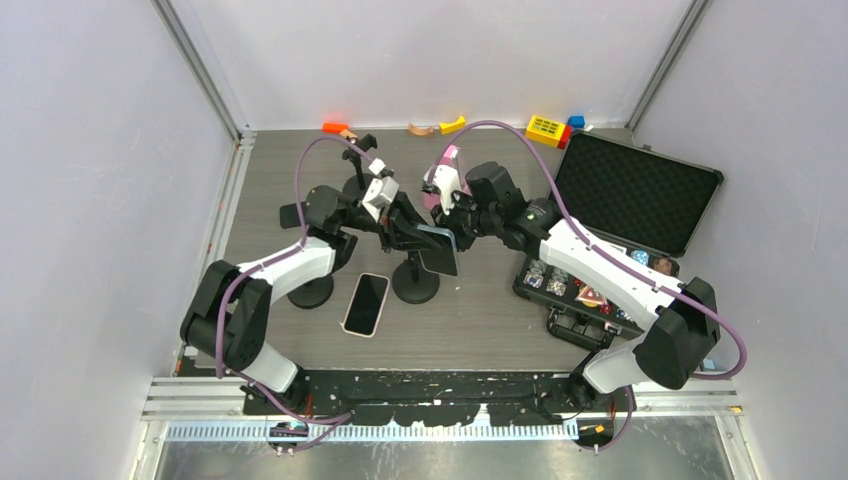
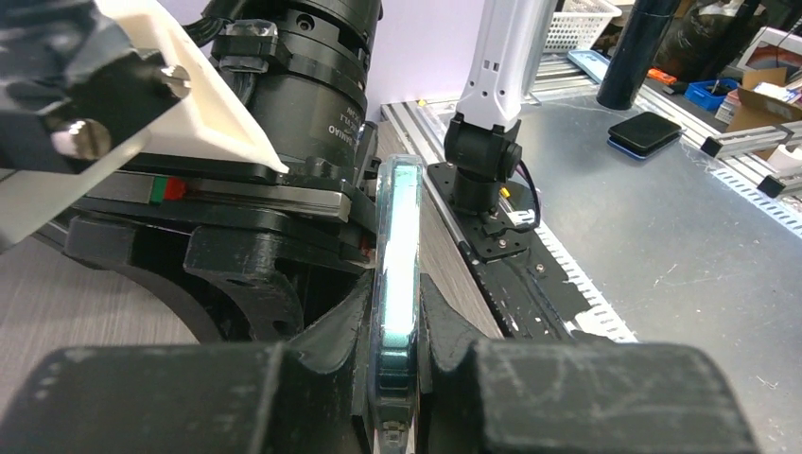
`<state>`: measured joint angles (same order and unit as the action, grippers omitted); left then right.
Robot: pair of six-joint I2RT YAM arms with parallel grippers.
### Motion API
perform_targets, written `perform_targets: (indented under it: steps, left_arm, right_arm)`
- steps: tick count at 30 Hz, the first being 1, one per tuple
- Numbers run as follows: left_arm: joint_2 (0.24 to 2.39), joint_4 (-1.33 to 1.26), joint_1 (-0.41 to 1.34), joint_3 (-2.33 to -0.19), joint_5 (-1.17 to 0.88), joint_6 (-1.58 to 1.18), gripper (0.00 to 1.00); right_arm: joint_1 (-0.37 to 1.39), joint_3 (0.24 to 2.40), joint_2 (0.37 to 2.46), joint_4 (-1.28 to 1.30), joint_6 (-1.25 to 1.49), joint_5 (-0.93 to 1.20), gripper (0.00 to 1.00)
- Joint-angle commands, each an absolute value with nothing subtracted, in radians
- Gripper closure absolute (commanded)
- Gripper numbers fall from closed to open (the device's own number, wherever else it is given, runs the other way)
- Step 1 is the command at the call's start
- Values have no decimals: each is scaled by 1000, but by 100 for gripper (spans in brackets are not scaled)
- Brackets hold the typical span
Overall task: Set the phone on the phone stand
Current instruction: Install the phone on the phone stand.
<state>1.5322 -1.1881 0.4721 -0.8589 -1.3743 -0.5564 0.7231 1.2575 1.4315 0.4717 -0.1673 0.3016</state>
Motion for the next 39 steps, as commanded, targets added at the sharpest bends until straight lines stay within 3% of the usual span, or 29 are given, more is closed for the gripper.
perform_targets:
  steps: [1,17,30,39]
  left_arm:
    - [1516,-1308,450,-874,-1347,-581,100]
    - [1421,-1246,430,-770,-1284,-576,100]
    - [1267,-762,430,-742,-1181,-271,100]
    - [1218,-711,430,-687,-1124,-212,100]
  right_arm:
    - [726,1253,1424,411,-139,354,100]
    - [726,1251,1424,409,-114,292,100]
    - [725,1231,1427,371,-74,210,100]
    - [716,1184,1400,323,-45,184,100]
